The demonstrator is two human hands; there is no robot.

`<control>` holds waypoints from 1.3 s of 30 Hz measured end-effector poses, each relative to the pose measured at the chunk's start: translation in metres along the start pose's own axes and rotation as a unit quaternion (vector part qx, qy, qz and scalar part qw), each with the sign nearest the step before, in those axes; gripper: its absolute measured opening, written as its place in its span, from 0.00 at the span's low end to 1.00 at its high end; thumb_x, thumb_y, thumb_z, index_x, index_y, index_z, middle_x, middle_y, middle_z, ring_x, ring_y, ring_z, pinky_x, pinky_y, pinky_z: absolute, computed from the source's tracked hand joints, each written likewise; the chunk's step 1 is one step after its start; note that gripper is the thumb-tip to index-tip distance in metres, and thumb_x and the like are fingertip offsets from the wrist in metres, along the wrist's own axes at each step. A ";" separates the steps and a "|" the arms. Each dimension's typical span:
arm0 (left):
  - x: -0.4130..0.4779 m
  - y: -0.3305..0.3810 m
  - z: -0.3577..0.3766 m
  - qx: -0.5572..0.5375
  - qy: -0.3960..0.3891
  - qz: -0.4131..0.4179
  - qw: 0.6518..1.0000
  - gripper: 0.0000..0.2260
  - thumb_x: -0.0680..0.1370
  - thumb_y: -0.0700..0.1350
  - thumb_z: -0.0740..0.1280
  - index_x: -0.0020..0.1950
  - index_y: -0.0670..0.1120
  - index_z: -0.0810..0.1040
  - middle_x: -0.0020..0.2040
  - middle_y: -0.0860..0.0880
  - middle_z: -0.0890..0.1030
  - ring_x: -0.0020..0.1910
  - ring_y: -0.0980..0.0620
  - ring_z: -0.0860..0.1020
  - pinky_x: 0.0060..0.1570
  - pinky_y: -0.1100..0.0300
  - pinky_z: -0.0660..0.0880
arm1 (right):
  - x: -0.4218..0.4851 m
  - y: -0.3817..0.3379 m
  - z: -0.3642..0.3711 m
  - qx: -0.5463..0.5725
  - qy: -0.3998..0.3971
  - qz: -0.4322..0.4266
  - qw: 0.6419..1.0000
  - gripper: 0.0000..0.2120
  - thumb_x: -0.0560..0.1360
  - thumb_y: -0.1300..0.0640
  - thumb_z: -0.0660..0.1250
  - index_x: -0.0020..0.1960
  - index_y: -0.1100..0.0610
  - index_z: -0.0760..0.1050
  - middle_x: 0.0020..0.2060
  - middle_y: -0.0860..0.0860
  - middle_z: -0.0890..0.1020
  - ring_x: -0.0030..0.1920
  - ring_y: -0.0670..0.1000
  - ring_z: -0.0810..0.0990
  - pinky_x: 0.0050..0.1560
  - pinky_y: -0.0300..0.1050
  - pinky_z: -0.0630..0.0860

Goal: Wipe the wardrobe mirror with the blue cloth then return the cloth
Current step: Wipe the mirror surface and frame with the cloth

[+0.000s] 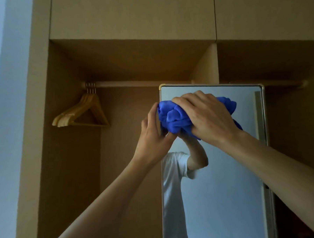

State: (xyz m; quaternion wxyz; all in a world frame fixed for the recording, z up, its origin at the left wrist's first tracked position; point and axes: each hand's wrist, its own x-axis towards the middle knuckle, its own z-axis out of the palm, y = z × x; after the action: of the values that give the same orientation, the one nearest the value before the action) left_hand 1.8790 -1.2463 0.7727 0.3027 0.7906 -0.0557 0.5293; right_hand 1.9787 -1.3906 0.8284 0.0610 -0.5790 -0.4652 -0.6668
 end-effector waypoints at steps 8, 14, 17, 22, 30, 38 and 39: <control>0.054 -0.001 -0.001 -0.056 0.003 -0.034 0.998 0.39 0.77 0.58 0.71 0.81 0.59 0.51 0.64 0.55 0.78 0.59 0.56 0.79 0.61 0.47 0.79 | 0.041 0.026 0.018 -0.020 0.032 0.000 0.999 0.29 0.71 0.62 0.72 0.70 0.58 0.70 0.58 0.57 0.80 0.55 0.60 0.78 0.53 0.59 0.77; 0.052 -0.001 0.007 -0.048 0.009 -0.066 0.997 0.35 0.80 0.54 0.68 0.81 0.57 0.52 0.46 0.46 0.84 0.42 0.52 0.84 0.44 0.59 0.82 | 0.049 0.035 0.033 -0.013 0.006 0.019 1.000 0.28 0.73 0.63 0.70 0.72 0.55 0.69 0.60 0.56 0.80 0.56 0.60 0.77 0.54 0.58 0.76; 0.046 0.000 0.012 -0.051 0.026 -0.068 0.996 0.33 0.80 0.48 0.67 0.81 0.57 0.54 0.44 0.49 0.83 0.40 0.56 0.82 0.35 0.68 0.77 | 0.049 0.035 0.038 0.003 -0.002 0.032 0.999 0.28 0.73 0.64 0.69 0.72 0.55 0.69 0.60 0.55 0.80 0.56 0.59 0.77 0.54 0.58 0.76; 0.039 -0.005 0.019 -0.046 0.046 -0.073 0.995 0.33 0.79 0.47 0.67 0.80 0.59 0.54 0.44 0.52 0.83 0.40 0.56 0.82 0.39 0.63 0.78 | 0.047 0.031 0.036 0.031 -0.021 0.044 0.998 0.32 0.71 0.65 0.70 0.73 0.53 0.69 0.64 0.53 0.78 0.60 0.58 0.75 0.59 0.57 0.73; 0.010 -0.020 0.027 -0.068 0.050 -0.112 0.990 0.33 0.79 0.45 0.68 0.81 0.55 0.56 0.45 0.47 0.83 0.40 0.56 0.81 0.33 0.74 0.73 | 0.011 0.006 0.044 0.031 -0.046 0.052 0.997 0.30 0.70 0.60 0.73 0.71 0.52 0.70 0.60 0.52 0.79 0.56 0.58 0.76 0.55 0.57 0.73; -0.035 -0.040 0.046 -0.024 0.040 -0.136 0.990 0.26 0.79 0.47 0.67 0.76 0.56 0.65 0.51 0.54 0.82 0.47 0.56 0.81 0.46 0.60 0.77 | -0.038 -0.022 0.050 0.044 -0.051 0.041 0.997 0.27 0.70 0.58 0.73 0.68 0.52 0.72 0.57 0.51 0.80 0.52 0.57 0.76 0.51 0.55 0.73; -0.040 -0.041 0.047 -0.027 0.039 -0.145 0.988 0.24 0.79 0.47 0.67 0.75 0.56 0.66 0.52 0.55 0.82 0.48 0.56 0.81 0.47 0.61 0.76 | -0.045 -0.026 0.051 0.049 -0.053 0.041 0.997 0.27 0.70 0.59 0.72 0.68 0.52 0.72 0.57 0.51 0.80 0.52 0.57 0.76 0.51 0.55 0.73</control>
State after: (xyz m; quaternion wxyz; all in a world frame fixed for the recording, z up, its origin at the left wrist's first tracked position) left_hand 1.9157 -1.2475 0.7084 0.3993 0.7606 0.0570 0.5087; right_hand 2.0134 -1.3619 0.7719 0.0925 -0.6284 -0.4756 -0.6087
